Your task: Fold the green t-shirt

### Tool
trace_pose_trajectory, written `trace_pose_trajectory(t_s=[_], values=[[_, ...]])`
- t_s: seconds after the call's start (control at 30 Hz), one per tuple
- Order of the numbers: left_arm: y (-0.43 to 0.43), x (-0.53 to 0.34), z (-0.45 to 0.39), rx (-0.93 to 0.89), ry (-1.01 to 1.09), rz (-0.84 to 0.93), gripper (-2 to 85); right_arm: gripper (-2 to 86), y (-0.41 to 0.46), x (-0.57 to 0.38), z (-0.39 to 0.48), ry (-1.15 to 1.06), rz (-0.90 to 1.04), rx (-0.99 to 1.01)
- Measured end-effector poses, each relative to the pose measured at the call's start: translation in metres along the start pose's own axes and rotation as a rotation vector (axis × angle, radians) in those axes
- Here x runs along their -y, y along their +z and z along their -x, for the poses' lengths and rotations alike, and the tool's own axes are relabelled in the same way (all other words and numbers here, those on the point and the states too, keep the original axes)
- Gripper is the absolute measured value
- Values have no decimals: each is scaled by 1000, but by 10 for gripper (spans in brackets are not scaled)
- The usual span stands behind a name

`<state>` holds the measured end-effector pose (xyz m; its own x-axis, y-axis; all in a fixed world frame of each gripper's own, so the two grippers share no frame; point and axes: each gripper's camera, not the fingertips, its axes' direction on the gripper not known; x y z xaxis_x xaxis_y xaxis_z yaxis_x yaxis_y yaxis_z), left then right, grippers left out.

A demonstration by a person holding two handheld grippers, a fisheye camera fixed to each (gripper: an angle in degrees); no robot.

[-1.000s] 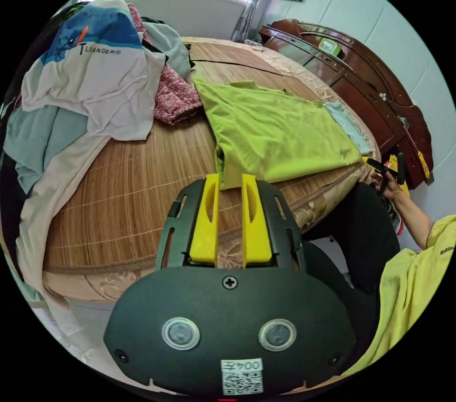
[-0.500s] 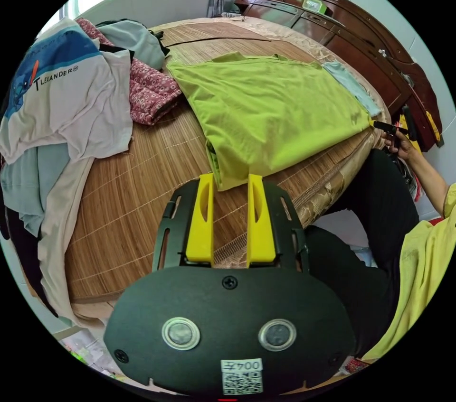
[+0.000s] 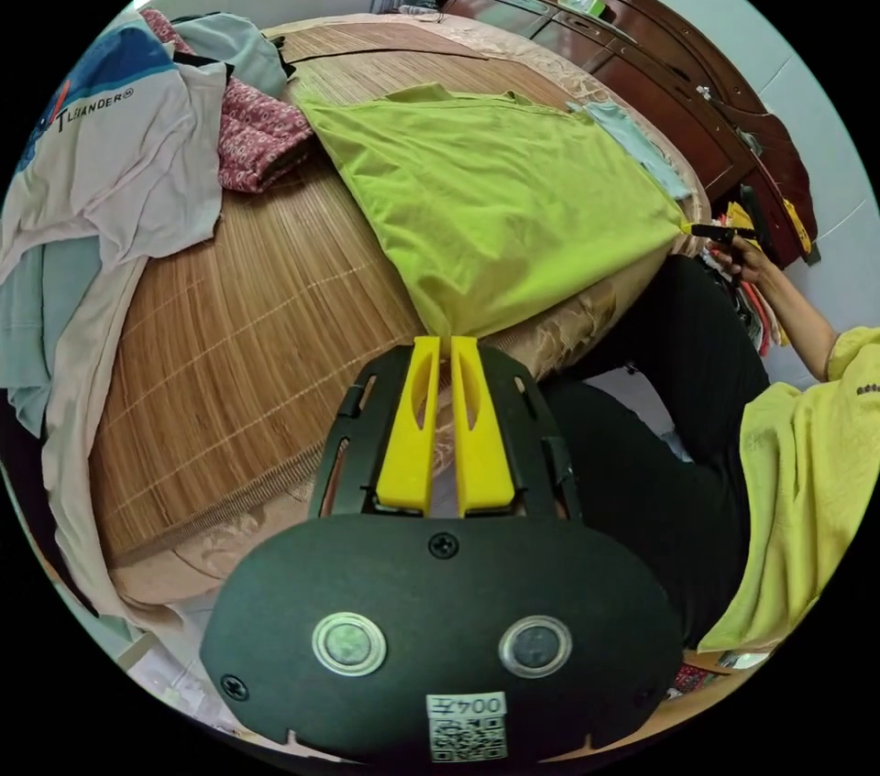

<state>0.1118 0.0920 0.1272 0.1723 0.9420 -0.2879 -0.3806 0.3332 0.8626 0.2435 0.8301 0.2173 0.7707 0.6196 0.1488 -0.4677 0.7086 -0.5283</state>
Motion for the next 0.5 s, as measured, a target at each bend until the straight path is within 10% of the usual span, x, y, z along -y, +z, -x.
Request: trace_pose_trajectory(t_s=[0.5], values=[[5,-11,-102,200,-53,-171,6,-1,-8,-32,79,111,-268,-228]])
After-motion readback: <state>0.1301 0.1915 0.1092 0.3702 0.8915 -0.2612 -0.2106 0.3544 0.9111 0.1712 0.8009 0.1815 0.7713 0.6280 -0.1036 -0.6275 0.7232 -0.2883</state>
